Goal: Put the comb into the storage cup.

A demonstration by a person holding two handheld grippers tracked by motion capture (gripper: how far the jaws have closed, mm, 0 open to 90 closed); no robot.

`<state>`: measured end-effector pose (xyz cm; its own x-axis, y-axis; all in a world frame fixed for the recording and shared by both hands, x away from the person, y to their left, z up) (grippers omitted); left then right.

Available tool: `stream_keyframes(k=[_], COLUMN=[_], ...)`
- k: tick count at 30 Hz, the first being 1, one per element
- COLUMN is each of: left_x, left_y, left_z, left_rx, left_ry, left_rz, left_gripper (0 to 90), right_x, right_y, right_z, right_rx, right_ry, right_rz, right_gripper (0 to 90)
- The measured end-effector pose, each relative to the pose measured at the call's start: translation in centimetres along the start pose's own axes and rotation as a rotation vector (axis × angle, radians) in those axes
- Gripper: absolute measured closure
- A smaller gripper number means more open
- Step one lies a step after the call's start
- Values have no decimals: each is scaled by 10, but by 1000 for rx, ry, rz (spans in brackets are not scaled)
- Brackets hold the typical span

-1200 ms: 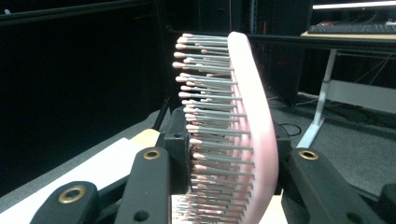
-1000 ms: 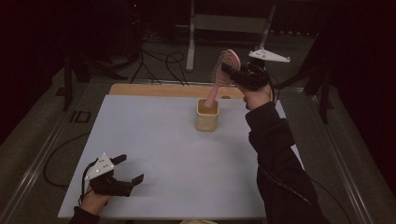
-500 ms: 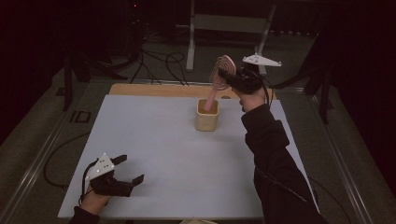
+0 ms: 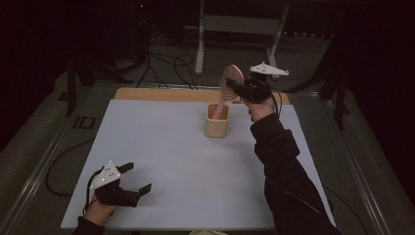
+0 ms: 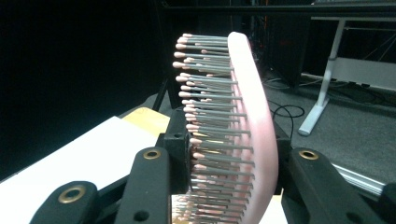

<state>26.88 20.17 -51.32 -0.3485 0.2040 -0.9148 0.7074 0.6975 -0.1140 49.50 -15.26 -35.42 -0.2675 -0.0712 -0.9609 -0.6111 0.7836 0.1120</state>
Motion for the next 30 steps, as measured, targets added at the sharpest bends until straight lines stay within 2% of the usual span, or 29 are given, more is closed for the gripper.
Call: stream_keyframes(k=[30], left_x=[0], left_y=[0], left_z=[0], left_rx=[4], left_ry=[1], left_rz=[4], left_gripper=[1], right_x=[34], right_y=[-1], right_z=[21], right_rx=[-13], right_ry=[41], right_rz=[25], right_gripper=[645])
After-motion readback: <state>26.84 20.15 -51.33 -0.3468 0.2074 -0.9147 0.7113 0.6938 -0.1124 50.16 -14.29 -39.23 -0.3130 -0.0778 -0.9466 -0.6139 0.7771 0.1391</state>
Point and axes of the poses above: each handheld gripper's, and its own axes: z roughly forward along the jaws, x roughly out of its underside, y roughly to its left, the point moved 5 cm from there along z, roughly forward along the jaws, and after that the axes turned 2 degrees about -y, right-handed, at the moved point
